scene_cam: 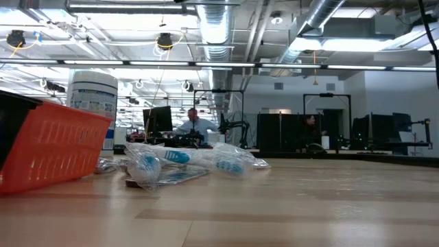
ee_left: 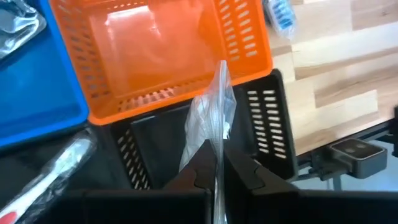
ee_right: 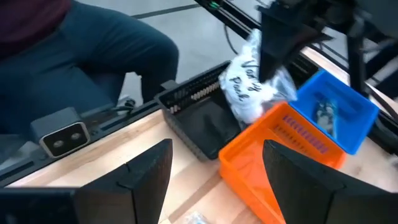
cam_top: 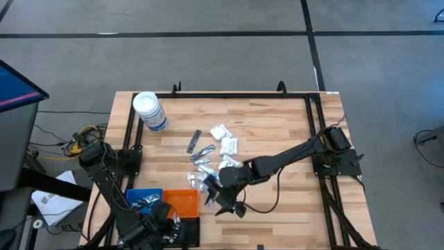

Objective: Pick & Place Travel size toiletries
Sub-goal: Put the right cotton pack into the right black basket

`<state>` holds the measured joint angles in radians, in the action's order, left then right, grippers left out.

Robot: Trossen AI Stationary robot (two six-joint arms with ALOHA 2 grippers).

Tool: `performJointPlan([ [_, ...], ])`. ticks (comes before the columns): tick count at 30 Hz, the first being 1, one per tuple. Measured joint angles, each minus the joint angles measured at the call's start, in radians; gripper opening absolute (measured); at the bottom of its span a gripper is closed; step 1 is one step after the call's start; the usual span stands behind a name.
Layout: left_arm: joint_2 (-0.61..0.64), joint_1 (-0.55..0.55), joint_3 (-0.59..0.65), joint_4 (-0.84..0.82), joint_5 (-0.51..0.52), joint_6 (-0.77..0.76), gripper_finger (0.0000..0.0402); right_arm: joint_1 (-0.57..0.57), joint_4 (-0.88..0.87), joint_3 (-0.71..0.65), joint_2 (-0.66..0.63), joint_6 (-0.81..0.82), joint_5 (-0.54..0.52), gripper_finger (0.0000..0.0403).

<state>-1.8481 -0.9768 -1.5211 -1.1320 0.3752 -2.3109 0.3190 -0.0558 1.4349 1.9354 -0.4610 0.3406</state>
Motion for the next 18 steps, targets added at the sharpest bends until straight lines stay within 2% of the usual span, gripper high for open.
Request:
performJointPlan([
  [11,-0.020,-0.019,0.013,-0.009,-0.030,-0.001,0.0000,-0.006,0.124,-0.001,0.137,0.103,-0.061,0.0244],
  [18,-0.027,-0.021,0.065,0.023,0.003,-0.003,0.0001,0.008,0.137,0.000,0.140,0.122,-0.131,0.0244],
])
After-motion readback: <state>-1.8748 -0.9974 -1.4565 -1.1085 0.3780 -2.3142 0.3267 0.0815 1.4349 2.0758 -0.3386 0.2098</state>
